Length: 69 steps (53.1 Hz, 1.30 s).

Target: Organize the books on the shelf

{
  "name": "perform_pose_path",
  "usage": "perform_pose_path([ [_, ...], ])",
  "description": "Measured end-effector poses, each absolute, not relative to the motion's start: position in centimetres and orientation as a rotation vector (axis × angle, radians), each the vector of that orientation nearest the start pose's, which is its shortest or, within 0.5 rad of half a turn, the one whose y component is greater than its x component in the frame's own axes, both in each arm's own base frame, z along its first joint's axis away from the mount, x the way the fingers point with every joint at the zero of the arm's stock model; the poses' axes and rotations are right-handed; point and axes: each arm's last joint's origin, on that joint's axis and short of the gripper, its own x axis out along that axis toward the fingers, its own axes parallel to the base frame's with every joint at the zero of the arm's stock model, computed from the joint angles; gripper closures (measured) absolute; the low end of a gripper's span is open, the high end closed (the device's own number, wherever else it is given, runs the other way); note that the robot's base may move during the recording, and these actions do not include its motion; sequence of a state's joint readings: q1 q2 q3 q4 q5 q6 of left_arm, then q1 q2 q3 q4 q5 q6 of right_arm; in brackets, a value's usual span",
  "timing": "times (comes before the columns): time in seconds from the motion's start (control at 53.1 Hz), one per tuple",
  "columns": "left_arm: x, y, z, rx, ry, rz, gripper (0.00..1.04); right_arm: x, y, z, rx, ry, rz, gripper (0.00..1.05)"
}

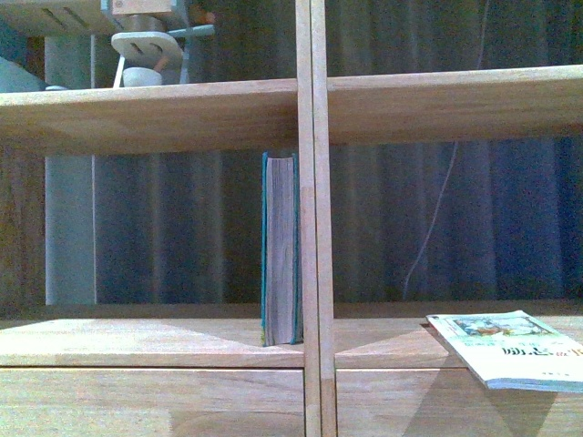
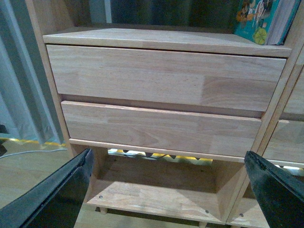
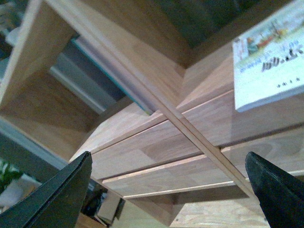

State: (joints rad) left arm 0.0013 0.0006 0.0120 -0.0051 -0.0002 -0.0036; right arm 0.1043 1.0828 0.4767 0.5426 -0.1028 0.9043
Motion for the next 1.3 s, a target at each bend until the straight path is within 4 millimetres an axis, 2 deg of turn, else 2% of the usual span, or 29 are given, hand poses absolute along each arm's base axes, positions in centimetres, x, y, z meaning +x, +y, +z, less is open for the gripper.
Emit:
perform_pose_path([
  [0.094,9.7,0.0,16.7,-0.004,-0.006,0.002,0.07,24.0,3.5,22.7,0.945,0.175,0.14,0.07],
  [0.301,9.7,0.0,16.7,-0.004,-0.006,0.002,0.07,26.7,4.7,22.2,0.978,0.172,0.116,0.07],
  [0.452,9.7,0.0,16.7,-0.004,-0.006,0.002,0.07,29.6,5.2,21.5,0.986,0.175,0.082,0.07],
  [0.659,9.7,0.0,16.7,-0.004,-0.006,0.002,0.07,32.8,3.7,20.5,1.027,0.164,-0.025,0.07],
  [0.96,9.7,0.0,16.7,-0.004,-0.006,0.002,0.07,35.9,0.9,19.5,1.147,0.123,-0.173,0.07],
  [1.111,9.7,0.0,16.7,-0.004,-0.006,0.002,0.07,36.9,0.5,19.3,1.168,0.112,-0.2,0.07],
  [1.299,9.7,0.0,16.7,-0.004,-0.006,0.002,0.07,38.1,0.7,20.1,1.181,0.088,-0.187,0.07],
])
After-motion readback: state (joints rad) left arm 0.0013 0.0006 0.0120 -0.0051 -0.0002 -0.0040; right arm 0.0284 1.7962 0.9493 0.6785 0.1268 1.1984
